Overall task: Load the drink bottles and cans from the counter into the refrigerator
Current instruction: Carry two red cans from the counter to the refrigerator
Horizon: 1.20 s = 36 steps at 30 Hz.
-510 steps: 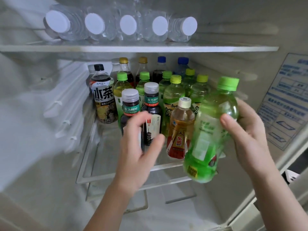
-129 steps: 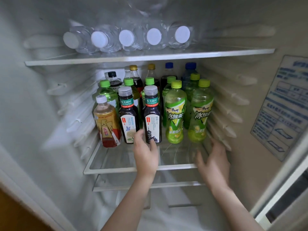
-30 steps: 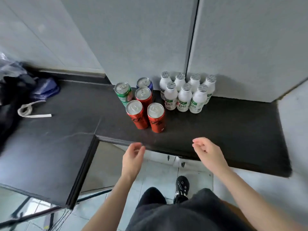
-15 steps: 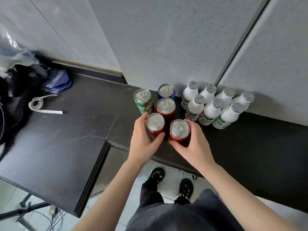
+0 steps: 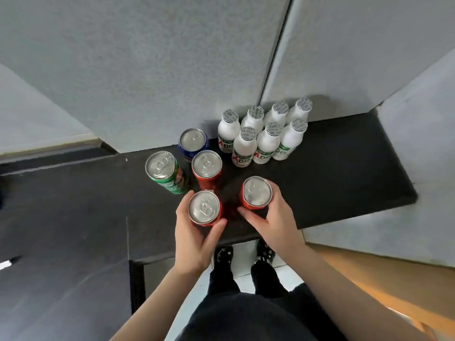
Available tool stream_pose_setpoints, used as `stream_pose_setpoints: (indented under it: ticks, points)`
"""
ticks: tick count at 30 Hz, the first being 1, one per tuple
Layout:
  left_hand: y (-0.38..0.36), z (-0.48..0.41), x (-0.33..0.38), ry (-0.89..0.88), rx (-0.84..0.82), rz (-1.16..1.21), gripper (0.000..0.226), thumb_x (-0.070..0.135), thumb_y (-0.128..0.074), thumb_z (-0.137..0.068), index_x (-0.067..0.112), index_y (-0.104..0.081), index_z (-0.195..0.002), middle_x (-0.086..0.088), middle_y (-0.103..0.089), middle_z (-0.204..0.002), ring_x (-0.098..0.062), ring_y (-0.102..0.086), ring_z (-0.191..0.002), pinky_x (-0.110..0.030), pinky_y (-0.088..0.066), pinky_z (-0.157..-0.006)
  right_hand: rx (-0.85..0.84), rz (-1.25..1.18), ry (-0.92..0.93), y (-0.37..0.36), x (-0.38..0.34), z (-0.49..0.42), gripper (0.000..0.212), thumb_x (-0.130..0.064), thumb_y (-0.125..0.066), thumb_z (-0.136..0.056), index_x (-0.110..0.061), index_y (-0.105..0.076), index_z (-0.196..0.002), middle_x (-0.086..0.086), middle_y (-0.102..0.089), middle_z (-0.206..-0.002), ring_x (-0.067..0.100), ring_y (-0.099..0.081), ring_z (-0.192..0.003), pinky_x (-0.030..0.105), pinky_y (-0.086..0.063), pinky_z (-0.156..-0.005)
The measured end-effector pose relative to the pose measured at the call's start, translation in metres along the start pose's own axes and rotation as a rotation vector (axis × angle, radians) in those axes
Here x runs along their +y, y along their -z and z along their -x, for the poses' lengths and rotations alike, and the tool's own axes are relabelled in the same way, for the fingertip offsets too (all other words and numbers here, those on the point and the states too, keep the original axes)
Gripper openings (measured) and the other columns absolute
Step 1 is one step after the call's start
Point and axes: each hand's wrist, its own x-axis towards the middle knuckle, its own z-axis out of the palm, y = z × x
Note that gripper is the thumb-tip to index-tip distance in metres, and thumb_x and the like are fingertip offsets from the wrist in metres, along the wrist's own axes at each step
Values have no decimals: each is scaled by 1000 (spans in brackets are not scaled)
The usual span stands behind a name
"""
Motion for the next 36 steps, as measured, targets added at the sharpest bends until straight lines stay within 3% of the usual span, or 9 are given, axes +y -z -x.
stream_pose_setpoints:
  ticks: [3,6,11,18,22,26,29,33,36]
  points:
    - [-10,5,1,-92,-147,77,66,36,-63,-75,27,-29,-131,39,-39,-126,11,-45,-117,-6,-34,-96,125,-38,-155,14,10,30,61,-36,-79,-71,-38,-41,-119,-26,-54,-109,-10,-53,-102,6,-42,-86]
    - [-32,14,12,-35,-357,160,60,39,-59,-76,39,-30,-128,39,-42,-122,11,-47,-115,-3,-34,-93,284,-75,-289,33,22,76,55,-42,-74,-71,-49,-37,-111,-30,-50,-109,-17,-50,-101,0,-38,-82]
    - [-80,28,34,-108,-775,140,58,44,-61,-78,47,-29,-127,39,-47,-119,11,-49,-114,-2,-35,-90,603,-81,-465,65,46,163,67,-46,-74,-71,-30,-41,-128,-32,-50,-111,-23,-45,-104,-4,-32,-83]
    - [-133,89,60,-251,-1243,-105,60,54,-62,-70,72,-23,-112,46,-45,-111,16,-49,-109,-14,-39,-89,1022,-119,-735,57,67,307,60,-39,-75,-75,-45,-37,-120,-30,-53,-105,-1,-55,-94,11,-39,-67]
    - [-146,169,66,-329,-1404,-145,59,43,-70,-76,66,-28,-110,33,-46,-112,1,-51,-108,-25,-41,-94,1203,-183,-855,44,76,398,60,-29,-77,-75,-27,-44,-126,-14,-57,-106,9,-56,-92,11,-39,-67]
    - [-141,279,63,-352,-1547,-159,59,35,-74,-77,56,-32,-114,33,-49,-113,7,-51,-109,-6,-37,-85,1267,-244,-920,33,83,499,60,-28,-78,-74,-25,-46,-125,-9,-58,-111,13,-56,-97,12,-40,-71]
    - [-131,365,62,-365,-1674,-170,61,37,-73,-77,61,-31,-114,38,-48,-112,20,-45,-108,-1,-38,-80,1330,-248,-943,24,85,574,58,-29,-79,-73,-34,-44,-119,-16,-56,-107,9,-54,-98,20,-42,-81]
    - [-126,473,63,-422,-1848,-237,58,37,-73,-78,51,-32,-117,33,-48,-113,20,-46,-105,-6,-37,-86,1445,-264,-1015,6,86,676,59,-33,-80,-70,-43,-41,-114,-35,-49,-97,-6,-53,-86,11,-39,-72]
    - [-123,540,75,-467,-1943,-263,56,37,-72,-80,52,-33,-115,36,-46,-114,16,-47,-105,-4,-34,-84,1570,-299,-1105,-7,82,736,61,-34,-80,-69,-40,-44,-118,-28,-54,-100,1,-55,-90,20,-45,-78]
